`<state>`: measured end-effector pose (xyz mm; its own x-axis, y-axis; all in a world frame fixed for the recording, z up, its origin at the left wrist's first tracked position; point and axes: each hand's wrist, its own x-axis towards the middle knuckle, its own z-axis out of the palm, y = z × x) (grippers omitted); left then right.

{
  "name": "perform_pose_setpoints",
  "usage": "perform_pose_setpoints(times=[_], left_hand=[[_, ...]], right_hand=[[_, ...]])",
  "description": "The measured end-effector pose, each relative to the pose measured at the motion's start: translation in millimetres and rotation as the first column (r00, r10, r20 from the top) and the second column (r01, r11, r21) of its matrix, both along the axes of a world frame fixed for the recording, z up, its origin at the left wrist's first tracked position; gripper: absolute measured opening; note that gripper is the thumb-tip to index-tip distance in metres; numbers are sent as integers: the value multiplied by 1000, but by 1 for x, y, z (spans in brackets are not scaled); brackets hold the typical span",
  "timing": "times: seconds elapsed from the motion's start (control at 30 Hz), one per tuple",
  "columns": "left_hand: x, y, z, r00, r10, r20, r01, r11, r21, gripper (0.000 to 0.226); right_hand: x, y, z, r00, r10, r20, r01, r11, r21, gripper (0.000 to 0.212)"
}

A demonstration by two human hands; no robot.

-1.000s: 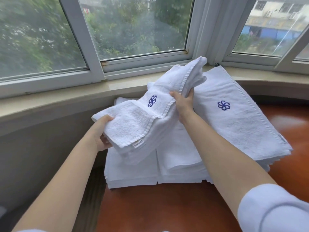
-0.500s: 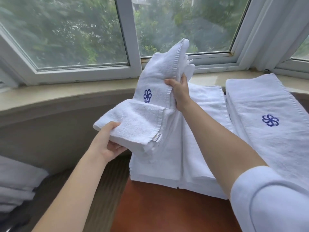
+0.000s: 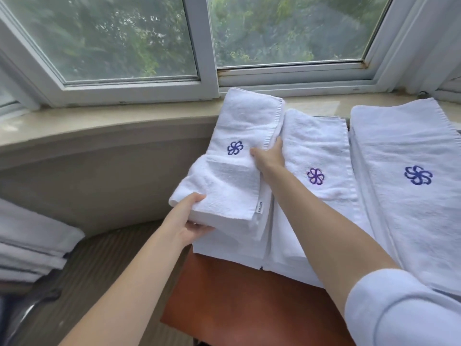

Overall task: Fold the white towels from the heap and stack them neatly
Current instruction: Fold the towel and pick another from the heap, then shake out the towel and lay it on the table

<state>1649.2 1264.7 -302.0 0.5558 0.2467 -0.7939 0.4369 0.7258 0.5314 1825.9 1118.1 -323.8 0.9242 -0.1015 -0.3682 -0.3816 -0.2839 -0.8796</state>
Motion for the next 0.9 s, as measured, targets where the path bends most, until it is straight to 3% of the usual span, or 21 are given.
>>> perform_pose_setpoints(times=[0.13,0.23,0.4,0.53,0.6,0.67,0.73,0.83,0.9], left_hand=[[-16,-14,-14,996,-63,-68,65,998,26,49],[-23,-23,-23,985,-88,-146,99,993,69,52],[-22,-15,-15,989,-86,-120,92,995,43,38],[-30,-18,-20,964,-187,-188,199,979,46,41],[-28,-17,-20,950,-204,-236,237,964,123,51],[-22,-13,-16,937,-205,-283,284,918,276,57],[-14,-7,-11,949,-213,-231,291,872,394,55],[0,4,-10,952,-249,-176,305,786,538,43],[6,4,-10,920,-322,-225,388,660,643,20]], right_hand=[[-23,-15,-10,999,5,-42,-10,993,-119,79],[-31,-13,-9,996,55,-76,-69,980,-189,84],[-41,-14,4,994,86,-71,-102,956,-274,84],[-65,-9,3,981,194,3,-157,804,-574,73],[-72,-7,2,925,380,32,-258,686,-681,71],[-81,-12,-8,814,575,-81,-440,520,-733,63],[-89,-21,-19,751,634,-184,-528,410,-743,58],[-84,-21,-17,759,625,-183,-512,398,-761,59],[-81,-18,-13,774,616,-145,-485,430,-762,60]])
